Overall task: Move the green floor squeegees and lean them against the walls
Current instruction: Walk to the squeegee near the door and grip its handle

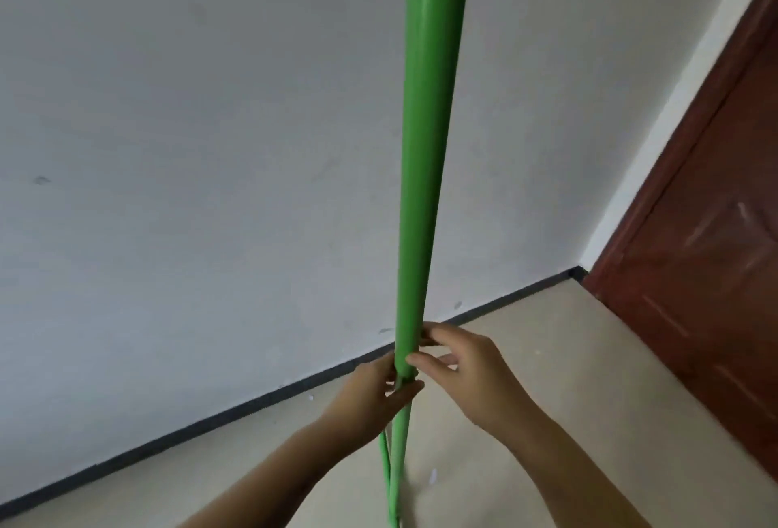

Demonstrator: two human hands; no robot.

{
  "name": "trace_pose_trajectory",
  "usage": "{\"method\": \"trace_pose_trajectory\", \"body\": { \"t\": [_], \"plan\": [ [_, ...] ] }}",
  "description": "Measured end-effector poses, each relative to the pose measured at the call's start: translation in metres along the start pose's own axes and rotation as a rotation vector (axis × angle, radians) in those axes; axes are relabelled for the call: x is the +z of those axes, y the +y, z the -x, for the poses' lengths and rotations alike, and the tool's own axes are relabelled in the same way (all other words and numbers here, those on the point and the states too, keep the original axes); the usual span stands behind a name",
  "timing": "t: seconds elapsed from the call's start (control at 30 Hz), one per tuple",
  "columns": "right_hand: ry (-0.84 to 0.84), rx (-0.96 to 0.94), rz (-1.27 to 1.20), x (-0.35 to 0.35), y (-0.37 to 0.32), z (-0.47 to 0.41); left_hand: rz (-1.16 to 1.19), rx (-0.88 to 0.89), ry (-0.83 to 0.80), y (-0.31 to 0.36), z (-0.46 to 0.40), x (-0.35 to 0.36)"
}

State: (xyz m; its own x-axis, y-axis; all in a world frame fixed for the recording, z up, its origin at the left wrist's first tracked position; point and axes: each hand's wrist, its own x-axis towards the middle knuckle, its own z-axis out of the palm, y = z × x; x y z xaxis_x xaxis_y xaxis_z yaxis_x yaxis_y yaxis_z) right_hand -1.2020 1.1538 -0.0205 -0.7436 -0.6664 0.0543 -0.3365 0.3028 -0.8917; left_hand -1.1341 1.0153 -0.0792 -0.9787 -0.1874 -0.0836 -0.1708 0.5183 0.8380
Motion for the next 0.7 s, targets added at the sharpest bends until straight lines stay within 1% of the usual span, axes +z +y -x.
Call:
{"method": "trace_pose_trajectory", "body": {
  "t": [0.1, 0.23, 0.3, 0.43, 0.53, 0.7],
  "plan": [
    [-0.176, -0.104, 0.032, -0.018, 0.001, -0.019, 0.026, -0.106, 0.122, 0.005, -0.004, 0.011],
    [-0.307, -0.177, 0.046, -0.028, 0.001, -0.051, 0.024, -0.269, 0.313, 0.017, -0.015, 0.01],
    [-0.331, -0.192, 0.058, -0.028, 0.0, -0.072, 0.028, -0.312, 0.384, 0.022, -0.027, 0.004],
    [-0.331, -0.191, 0.075, -0.024, -0.003, -0.114, 0.023, -0.419, 0.461, 0.025, -0.058, -0.013],
    [-0.336, -0.216, 0.102, -0.022, -0.004, -0.143, -0.031, -0.439, 0.525, 0.026, -0.082, -0.024],
    [-0.386, -0.281, 0.089, -0.021, -0.001, -0.189, 0.006, -0.53, 0.653, 0.021, -0.116, -0.03]
  ]
}}
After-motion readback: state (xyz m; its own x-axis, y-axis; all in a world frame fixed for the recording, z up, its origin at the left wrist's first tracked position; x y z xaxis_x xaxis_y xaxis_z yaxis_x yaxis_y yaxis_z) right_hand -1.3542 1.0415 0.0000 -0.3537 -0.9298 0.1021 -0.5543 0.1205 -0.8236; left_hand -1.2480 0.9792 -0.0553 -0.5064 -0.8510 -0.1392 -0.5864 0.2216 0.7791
